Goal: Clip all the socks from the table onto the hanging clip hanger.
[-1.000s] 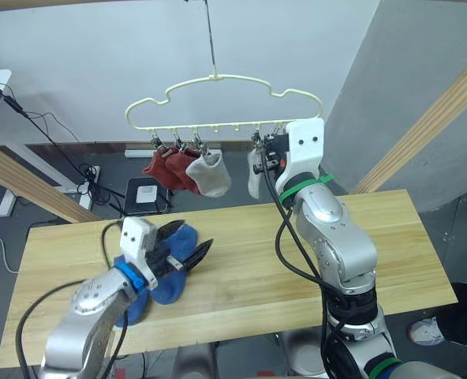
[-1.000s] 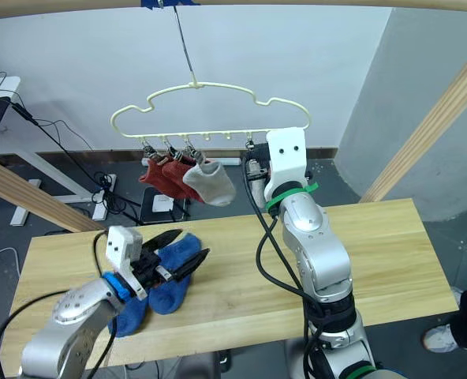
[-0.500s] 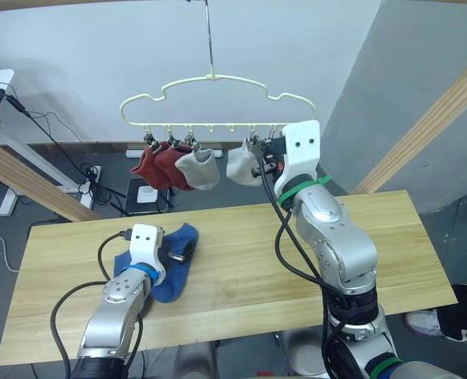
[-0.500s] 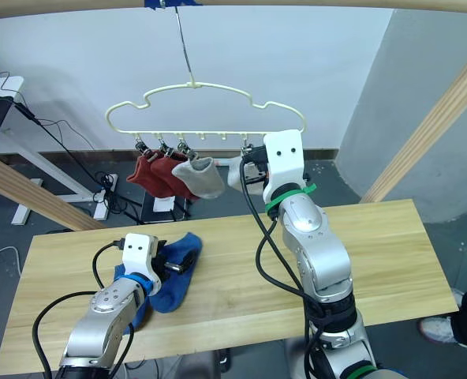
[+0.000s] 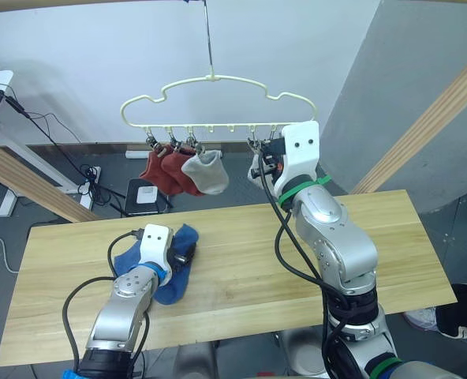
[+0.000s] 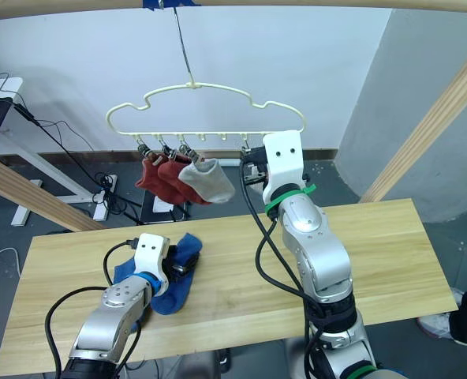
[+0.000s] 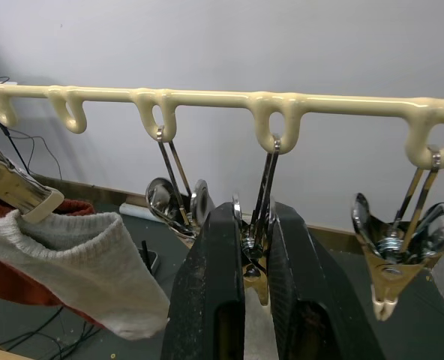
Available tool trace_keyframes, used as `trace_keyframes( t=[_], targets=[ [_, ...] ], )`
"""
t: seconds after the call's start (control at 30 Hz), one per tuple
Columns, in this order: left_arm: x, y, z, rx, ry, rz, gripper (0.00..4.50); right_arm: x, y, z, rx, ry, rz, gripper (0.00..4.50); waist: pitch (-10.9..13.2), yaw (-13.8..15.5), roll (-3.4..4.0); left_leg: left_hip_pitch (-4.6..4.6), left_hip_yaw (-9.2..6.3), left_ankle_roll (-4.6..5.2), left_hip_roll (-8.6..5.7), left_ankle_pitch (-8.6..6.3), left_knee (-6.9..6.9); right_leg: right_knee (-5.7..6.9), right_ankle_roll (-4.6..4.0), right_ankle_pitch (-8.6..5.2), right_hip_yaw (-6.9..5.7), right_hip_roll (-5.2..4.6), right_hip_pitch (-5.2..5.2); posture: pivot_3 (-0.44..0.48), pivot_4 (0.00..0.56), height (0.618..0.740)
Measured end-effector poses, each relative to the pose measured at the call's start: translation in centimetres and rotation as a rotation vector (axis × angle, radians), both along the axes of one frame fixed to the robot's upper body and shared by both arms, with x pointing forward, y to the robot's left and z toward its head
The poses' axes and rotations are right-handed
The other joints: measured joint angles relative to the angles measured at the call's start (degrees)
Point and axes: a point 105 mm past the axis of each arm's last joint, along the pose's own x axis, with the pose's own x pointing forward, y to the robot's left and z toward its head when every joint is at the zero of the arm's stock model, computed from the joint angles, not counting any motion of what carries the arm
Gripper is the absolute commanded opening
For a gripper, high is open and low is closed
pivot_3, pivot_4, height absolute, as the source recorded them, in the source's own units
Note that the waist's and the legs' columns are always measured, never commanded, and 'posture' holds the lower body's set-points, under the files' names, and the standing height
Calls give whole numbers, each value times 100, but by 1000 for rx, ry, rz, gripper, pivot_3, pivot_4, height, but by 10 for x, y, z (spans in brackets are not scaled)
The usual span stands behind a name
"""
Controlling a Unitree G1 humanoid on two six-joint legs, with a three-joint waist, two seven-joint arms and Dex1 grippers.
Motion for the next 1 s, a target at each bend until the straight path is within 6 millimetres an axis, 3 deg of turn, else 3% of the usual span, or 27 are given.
trace_keyframes(
  t=[0.27, 0.43, 0.53, 0.63, 0.73, 1.0],
  targets=[
    [-1, -5, 0, -46, 15, -29, 899, 0, 0, 0, 0, 0, 0, 95, -2, -1, 0, 0, 1, -1, 0, 0, 0, 0, 0, 0, 0, -1, 1, -243, 278, 740],
    [-3, -33, 6, -79, -15, -171, 0, 0, 0, 0, -1, 0, 0, 95, -2, 0, 0, -2, 1, -1, -1, 1, 0, -2, 0, 0, 0, -2, 0, -248, 277, 740],
    [2, -70, 34, -125, -125, -336, 0, 0, 0, 0, -1, -2, 0, 95, -2, 26, 0, -5, 2, -5, -3, 3, 0, -3, 0, 0, -3, -3, 1, -262, 279, 740],
    [9, -111, 78, -215, -281, -507, 0, 0, -1, 1, -3, -6, -3, 95, -3, 18, -2, -6, 7, -7, -6, 5, 1, -4, 3, 2, -1, -5, 2, -270, 277, 740],
    [13, -136, 108, -272, -395, -594, 0, 0, -2, 2, -4, -10, -4, 95, -3, -35, -2, -4, 12, -6, -7, 4, -1, -6, 3, 2, 1, -1, 2, -276, 274, 740],
    [24, -156, 117, -292, -493, -607, 0, 0, -4, 4, -3, -13, -12, 95, -3, -172, -2, -4, 9, -5, -9, 5, -2, -4, 3, 2, 1, 5, 1, -291, 274, 740]
  ],
)
